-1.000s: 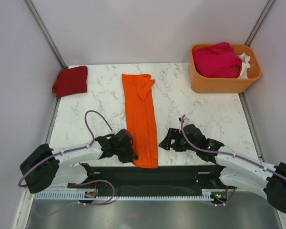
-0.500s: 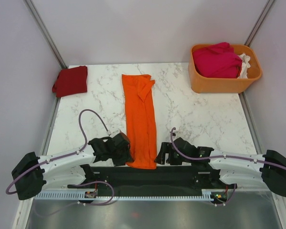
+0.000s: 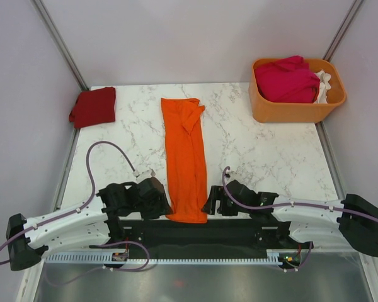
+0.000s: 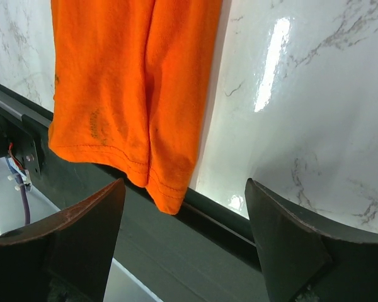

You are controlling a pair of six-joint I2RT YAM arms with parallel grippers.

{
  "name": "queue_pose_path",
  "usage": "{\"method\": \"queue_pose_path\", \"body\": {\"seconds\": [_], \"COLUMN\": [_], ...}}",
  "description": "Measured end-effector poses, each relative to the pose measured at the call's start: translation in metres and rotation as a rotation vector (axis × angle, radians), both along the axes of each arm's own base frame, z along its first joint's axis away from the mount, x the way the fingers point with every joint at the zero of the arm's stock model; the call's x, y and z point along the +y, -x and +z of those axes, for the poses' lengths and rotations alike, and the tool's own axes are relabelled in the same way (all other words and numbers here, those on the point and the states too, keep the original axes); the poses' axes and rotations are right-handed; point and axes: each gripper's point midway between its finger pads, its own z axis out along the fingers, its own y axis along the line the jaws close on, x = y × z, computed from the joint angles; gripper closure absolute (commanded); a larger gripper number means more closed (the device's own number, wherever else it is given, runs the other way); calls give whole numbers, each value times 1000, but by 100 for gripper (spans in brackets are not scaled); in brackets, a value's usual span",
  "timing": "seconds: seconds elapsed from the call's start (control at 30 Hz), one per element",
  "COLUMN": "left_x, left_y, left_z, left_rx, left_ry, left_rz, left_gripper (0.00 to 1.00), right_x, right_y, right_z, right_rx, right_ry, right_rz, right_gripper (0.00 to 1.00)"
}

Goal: Fold and stack the t-shirts
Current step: Fold the tshirt

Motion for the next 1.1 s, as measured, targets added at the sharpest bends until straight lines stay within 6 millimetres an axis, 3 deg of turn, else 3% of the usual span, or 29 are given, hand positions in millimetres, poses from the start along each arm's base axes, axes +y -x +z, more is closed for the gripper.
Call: {"method": "queue_pose_path", "body": {"seconds": [0.07,0.13,0.43,0.6,0.7,0.8,0.83,0.87,0.93,1.1], "left_x": [4,6,6,-2,-11,-17,-18,-20,-23,-19], "left_y": [-5,-14,-33,-42,-46,-44,-43,-41,-36,-19], "left_z": [-2,-7,-62,-70,-70,-74,-74,-75,-76,-75], "left_rx": [-31,-71,-146,-209,-234,-226,-222,-211,-196,-149], "left_ry": [-26,-61,-167,-122,-81,-48,-38,-19,20,99], "left_rz": [7,12,-35,-46,-47,-54,-54,-55,-58,-52], "left_gripper": [25,24,35,39,54,79,93,98,98,98], "right_x": [1,3,11,13,14,15,16,16,16,19], "right_y": [-1,-2,-6,-6,-7,-7,-7,-7,-7,-1], "right_z": [0,0,0,0,0,0,0,-1,-3,-7], "right_rx": [-1,-4,-11,-11,-12,-11,-11,-10,-6,9], "right_ry": [-2,-7,-33,-39,-42,-45,-46,-47,-46,-58], "right_rz": [0,0,-5,-5,-6,-7,-7,-8,-7,2], "right_gripper": [15,15,15,15,15,19,22,26,36,37]}}
